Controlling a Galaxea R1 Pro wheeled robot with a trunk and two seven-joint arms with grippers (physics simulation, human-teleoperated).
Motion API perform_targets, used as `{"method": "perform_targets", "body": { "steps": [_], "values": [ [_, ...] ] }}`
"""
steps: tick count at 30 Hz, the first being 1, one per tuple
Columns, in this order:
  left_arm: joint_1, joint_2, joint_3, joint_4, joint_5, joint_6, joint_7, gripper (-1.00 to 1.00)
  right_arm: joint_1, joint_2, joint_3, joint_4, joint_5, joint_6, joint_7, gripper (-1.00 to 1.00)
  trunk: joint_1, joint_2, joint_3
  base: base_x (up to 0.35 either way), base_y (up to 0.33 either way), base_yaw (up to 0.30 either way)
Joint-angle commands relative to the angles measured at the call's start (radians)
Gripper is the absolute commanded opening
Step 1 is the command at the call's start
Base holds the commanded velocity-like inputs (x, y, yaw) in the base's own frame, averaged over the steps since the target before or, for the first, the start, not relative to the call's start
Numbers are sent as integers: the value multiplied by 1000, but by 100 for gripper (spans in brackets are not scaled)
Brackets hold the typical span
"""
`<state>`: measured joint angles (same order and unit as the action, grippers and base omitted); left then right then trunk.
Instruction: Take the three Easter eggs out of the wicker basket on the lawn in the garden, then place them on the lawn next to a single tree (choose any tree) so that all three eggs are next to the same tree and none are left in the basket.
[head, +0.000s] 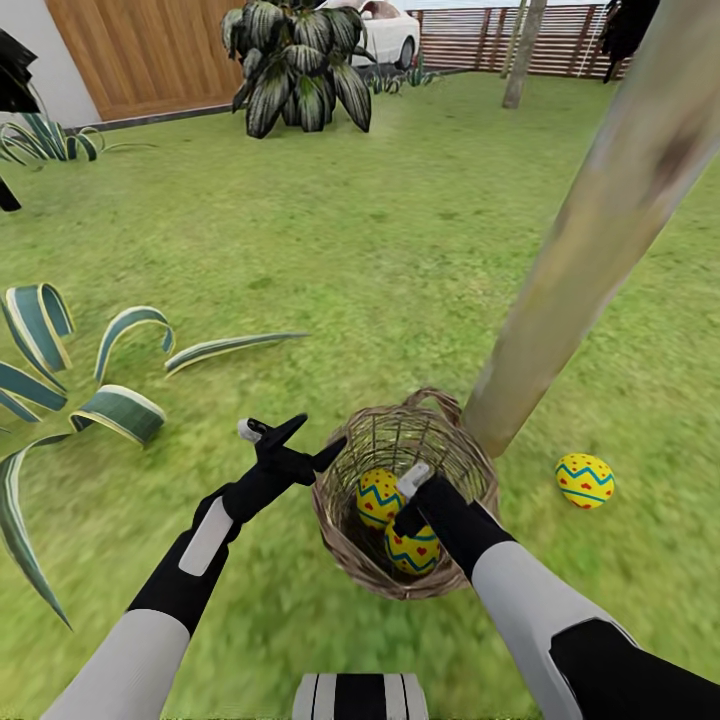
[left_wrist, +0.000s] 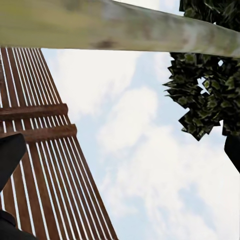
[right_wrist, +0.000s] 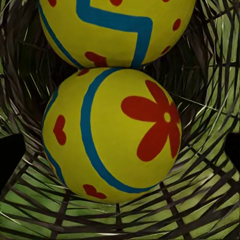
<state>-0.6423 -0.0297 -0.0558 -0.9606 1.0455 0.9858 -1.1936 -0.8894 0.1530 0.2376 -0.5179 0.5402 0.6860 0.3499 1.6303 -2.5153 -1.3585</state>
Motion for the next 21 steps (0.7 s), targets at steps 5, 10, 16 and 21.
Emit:
{"method": "perform_targets", "body": {
  "steps": [5,10,16,21],
  "values": [
    [0,0,-1,0,4,7,-1,100,0,-3,-22,-3,11,2,5,100,2,-1,-20,0,0,0],
    [0,1,-1,0,4,6,-1,100,0,-2,-47,-2,10,4,1,100,4,-3,-39,0,0,0],
    [0,0,-1,1,4,6,-1,100,0,-3,-49,-2,12,6,-1,100,7,-4,-63,0,0,0],
    [0,0,-1,0,4,6,-1,100,0,0,-49,-2,12,4,-52,100,9,-5,-82,0,0,0]
  ]
}}
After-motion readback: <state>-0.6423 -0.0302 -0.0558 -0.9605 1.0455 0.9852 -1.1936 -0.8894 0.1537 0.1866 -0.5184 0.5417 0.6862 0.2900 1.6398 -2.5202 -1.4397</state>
